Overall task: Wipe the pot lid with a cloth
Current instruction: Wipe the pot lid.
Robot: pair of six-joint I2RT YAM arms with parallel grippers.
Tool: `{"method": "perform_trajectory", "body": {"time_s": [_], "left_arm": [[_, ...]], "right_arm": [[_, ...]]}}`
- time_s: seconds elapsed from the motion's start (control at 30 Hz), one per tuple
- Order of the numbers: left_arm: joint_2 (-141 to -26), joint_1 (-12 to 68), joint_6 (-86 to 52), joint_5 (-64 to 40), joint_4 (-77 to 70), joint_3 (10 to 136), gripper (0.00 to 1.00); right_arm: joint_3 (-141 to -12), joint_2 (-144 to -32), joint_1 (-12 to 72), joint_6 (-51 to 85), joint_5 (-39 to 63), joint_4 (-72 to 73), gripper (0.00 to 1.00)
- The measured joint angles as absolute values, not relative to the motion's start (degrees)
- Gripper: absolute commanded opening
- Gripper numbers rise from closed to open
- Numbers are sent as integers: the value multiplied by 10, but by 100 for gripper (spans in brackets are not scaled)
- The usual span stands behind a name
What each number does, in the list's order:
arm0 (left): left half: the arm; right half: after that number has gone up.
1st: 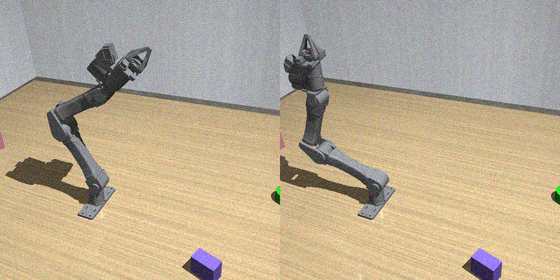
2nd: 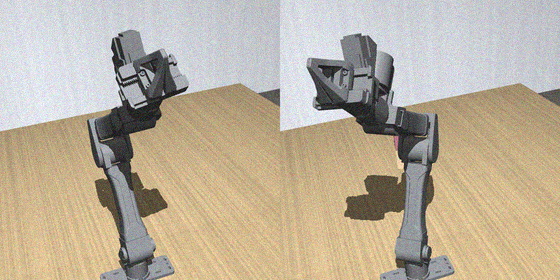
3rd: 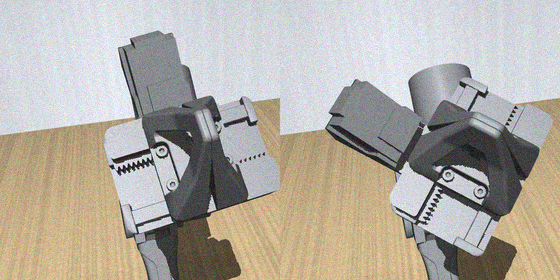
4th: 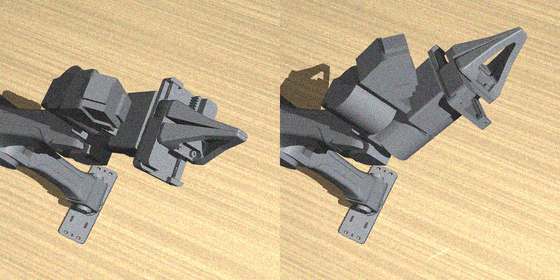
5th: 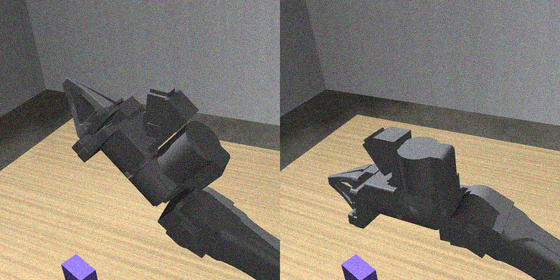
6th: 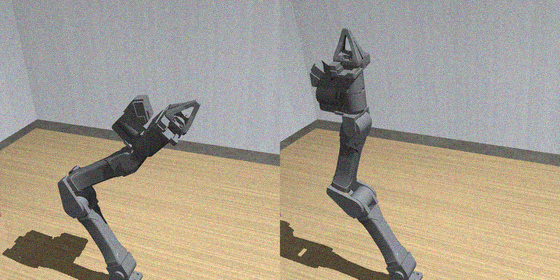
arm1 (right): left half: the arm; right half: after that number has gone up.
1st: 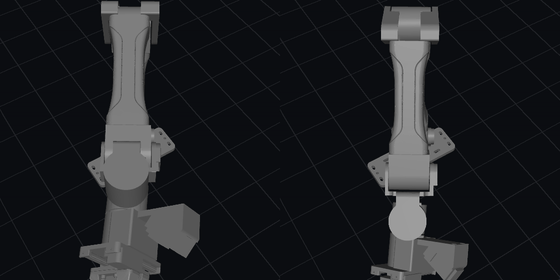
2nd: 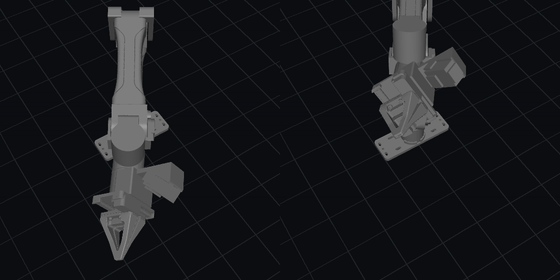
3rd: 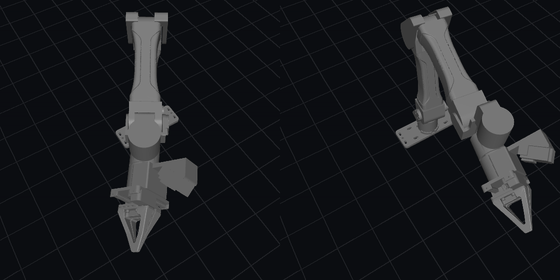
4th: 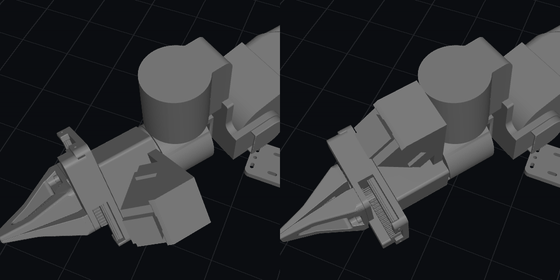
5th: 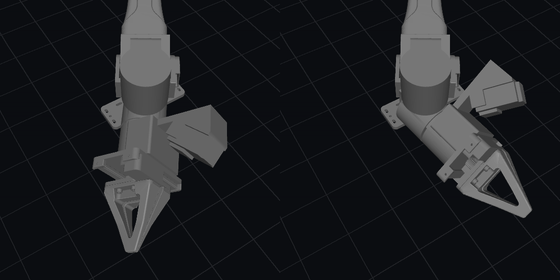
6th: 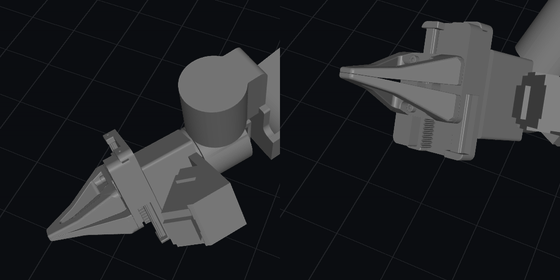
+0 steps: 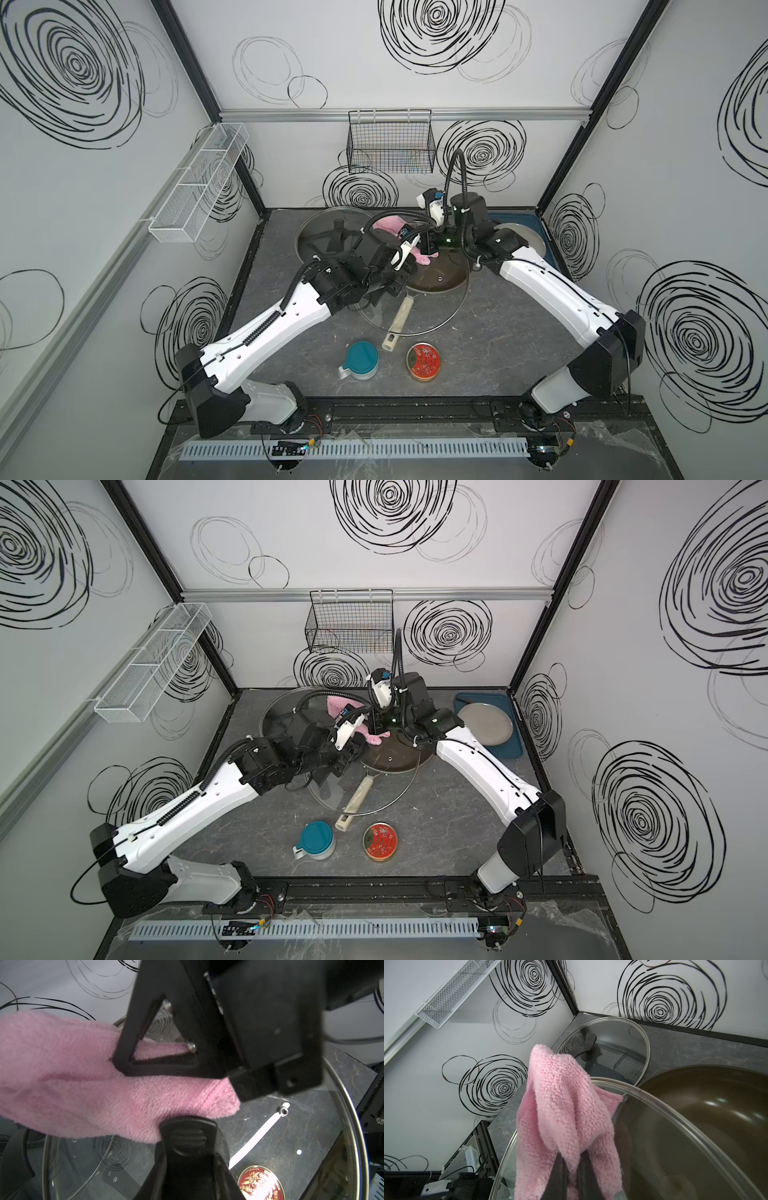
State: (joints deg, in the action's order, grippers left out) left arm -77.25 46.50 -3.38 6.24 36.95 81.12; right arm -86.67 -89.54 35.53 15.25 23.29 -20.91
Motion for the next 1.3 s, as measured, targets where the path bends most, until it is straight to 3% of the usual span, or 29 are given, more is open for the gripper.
{"method": "perform_trajectory", "body": {"time_s": [0.33, 0.73, 1.0, 1.3], "left_arm": [[-773, 464, -44, 82, 372, 811, 0], [-810, 426, -117, 109, 380, 875, 0], [-855, 417, -154, 132, 377, 927, 0], [-874, 409, -191, 140, 373, 944, 0]], "right_arm": [[-859, -877, 324, 169, 206, -212, 0], [-729, -715, 299, 218, 171, -192, 0], [-648, -626, 348, 259, 142, -188, 0], [-595, -609, 438, 305, 107, -166, 0]]}}
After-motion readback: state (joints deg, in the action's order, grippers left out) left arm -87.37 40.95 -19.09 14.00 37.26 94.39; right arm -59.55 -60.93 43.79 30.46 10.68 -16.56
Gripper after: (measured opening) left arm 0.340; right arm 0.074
